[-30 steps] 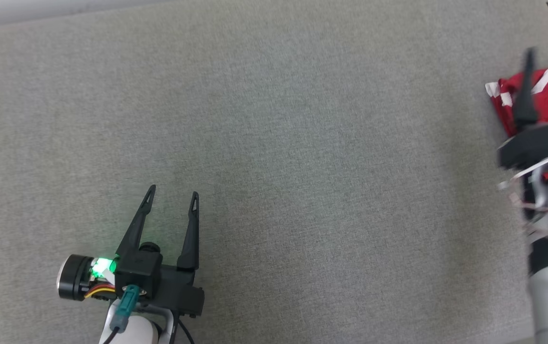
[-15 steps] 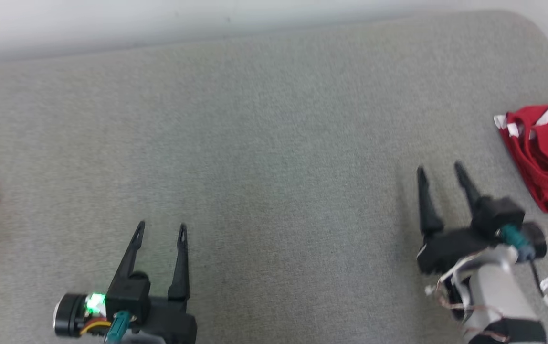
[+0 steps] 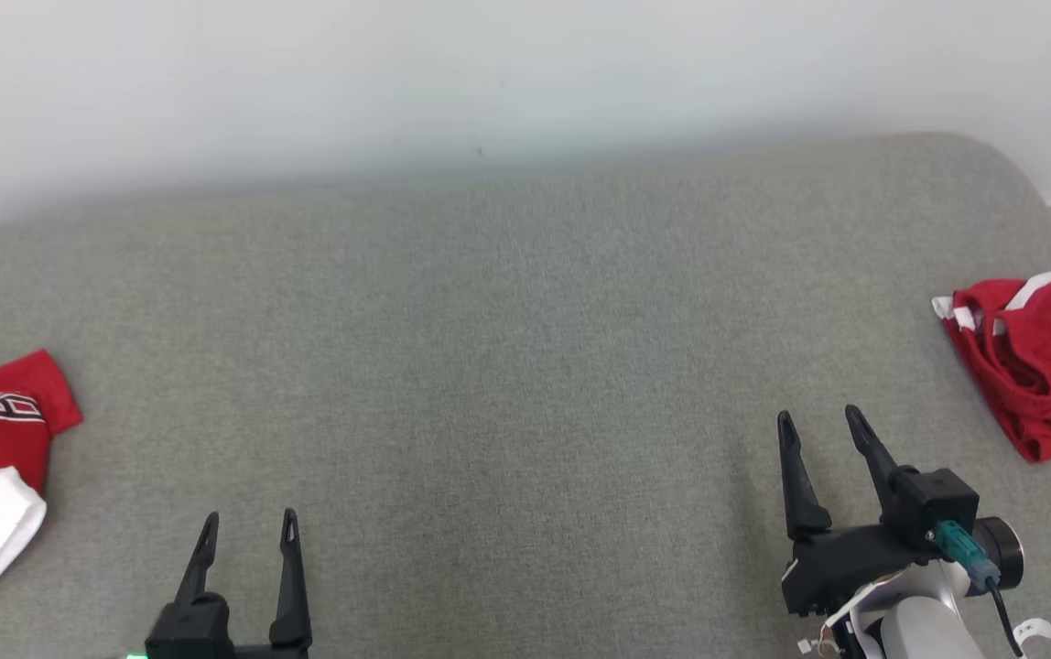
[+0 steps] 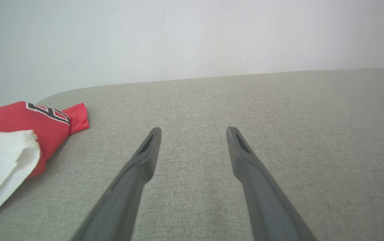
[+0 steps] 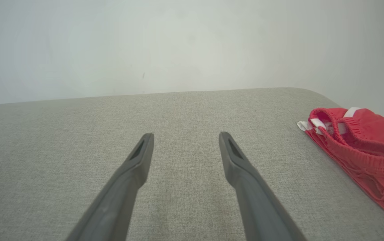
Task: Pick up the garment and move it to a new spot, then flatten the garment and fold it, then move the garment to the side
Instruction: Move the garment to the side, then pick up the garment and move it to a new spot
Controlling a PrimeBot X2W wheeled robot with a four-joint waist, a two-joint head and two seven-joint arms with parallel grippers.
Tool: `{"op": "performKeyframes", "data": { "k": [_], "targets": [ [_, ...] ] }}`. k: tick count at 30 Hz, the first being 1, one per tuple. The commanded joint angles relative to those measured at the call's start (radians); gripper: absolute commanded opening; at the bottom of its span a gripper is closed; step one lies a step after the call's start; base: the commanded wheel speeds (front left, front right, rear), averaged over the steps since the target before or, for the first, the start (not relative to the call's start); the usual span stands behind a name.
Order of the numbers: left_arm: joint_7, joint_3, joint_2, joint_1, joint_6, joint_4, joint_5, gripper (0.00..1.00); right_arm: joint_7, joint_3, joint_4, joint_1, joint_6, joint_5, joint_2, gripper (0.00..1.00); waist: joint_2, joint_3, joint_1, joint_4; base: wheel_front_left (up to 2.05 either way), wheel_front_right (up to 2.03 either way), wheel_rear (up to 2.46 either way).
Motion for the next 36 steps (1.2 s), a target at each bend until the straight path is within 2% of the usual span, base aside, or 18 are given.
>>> {"op": "performKeyframes", "data": {
  "k": [1,8,23,30,36],
  "targets": [
    [-0.003,0.017,-0.004,0.024,-0.008,0.005,-0.005,1.00,0.000,-0.005,-0.001,0.023,-0.002,-0.011,0.009,1.00,0.0001,-0.056,0.0003,0.018,0.00,0.00,0.00],
    [-0.003,0.057,-0.006,0.067,-0.020,0.008,0.002,1.00,0.000,-0.011,-0.007,0.060,-0.002,-0.026,0.019,1.00,0.0001,-0.105,0.0003,0.027,0.00,0.00,0.00],
    [-0.003,0.091,-0.010,0.090,-0.031,0.003,0.000,1.00,0.000,0.003,0.000,0.088,-0.002,-0.009,0.026,1.00,0.0001,-0.128,0.0003,0.030,0.00,0.00,0.00],
    [-0.003,0.081,-0.010,0.087,-0.019,-0.001,-0.016,1.00,0.000,0.011,-0.001,0.086,-0.002,-0.001,0.026,1.00,0.0001,-0.121,0.0003,0.028,0.00,0.00,0.00],
    [-0.003,0.080,-0.010,0.086,-0.010,0.007,-0.013,1.00,0.000,0.025,0.003,0.086,-0.002,-0.010,0.026,1.00,0.0001,-0.111,0.0003,0.058,0.00,0.00,0.00]
  ]
}}
